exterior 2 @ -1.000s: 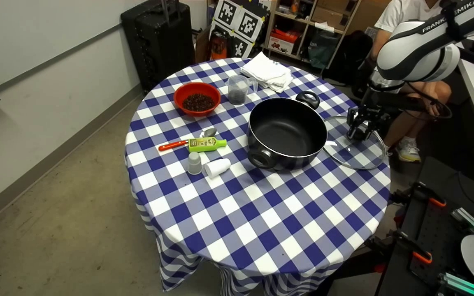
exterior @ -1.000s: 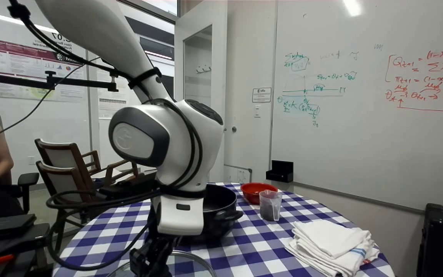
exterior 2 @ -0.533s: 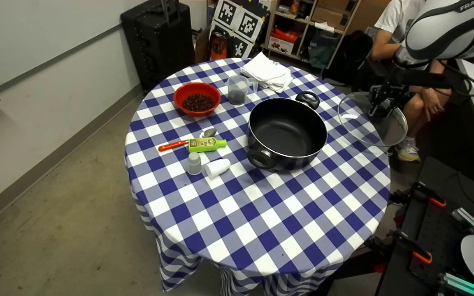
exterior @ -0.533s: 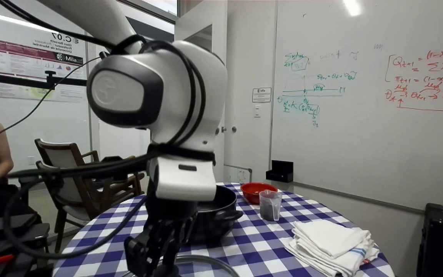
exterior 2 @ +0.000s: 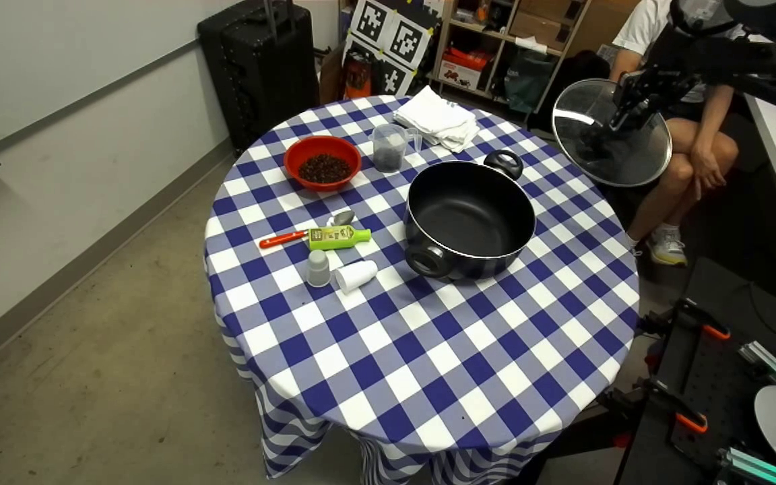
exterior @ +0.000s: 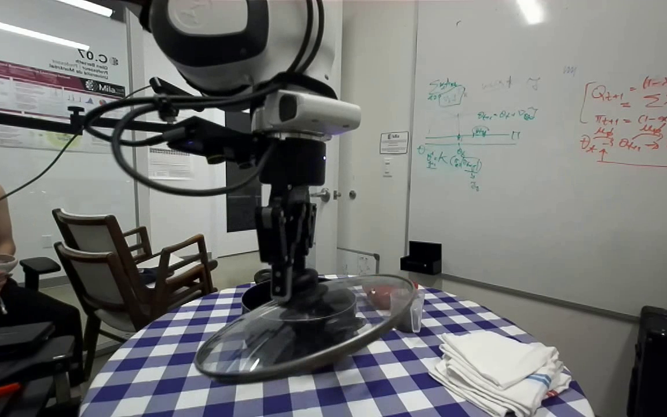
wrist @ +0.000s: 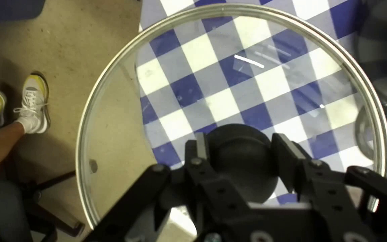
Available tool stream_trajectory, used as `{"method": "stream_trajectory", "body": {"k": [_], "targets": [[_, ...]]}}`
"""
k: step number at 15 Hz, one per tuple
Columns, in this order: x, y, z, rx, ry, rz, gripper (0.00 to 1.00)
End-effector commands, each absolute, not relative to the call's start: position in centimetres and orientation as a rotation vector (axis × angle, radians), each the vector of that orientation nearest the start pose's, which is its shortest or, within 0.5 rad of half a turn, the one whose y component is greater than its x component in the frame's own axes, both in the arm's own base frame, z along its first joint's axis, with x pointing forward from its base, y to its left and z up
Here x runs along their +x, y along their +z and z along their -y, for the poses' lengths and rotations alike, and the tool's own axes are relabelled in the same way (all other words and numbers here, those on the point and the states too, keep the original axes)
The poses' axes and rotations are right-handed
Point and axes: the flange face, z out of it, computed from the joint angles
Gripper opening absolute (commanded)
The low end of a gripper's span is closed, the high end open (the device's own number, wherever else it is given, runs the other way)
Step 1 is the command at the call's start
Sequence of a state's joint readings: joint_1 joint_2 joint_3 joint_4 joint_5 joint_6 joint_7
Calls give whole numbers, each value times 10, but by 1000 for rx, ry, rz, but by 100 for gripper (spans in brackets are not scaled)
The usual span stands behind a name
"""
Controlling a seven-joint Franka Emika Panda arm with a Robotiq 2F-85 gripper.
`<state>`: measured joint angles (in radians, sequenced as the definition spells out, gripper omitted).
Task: Put the lid on the table, then put the lid back on the pot
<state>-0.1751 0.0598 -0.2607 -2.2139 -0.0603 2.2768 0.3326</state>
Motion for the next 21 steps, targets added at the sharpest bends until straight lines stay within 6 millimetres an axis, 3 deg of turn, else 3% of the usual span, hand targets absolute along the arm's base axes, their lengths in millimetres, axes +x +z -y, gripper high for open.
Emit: {"method": "stream_trajectory", "body": {"k": [1, 6, 9, 14, 21], "targets": [[518, 378, 167, -3087, -58, -917, 24], [549, 376, 83, -3137, -82, -636, 24], [557, 378, 51, -3155, -98, -515, 24], [567, 386, 20, -3207, -183, -360, 24], [581, 350, -8, -3205, -233, -252, 24]]}}
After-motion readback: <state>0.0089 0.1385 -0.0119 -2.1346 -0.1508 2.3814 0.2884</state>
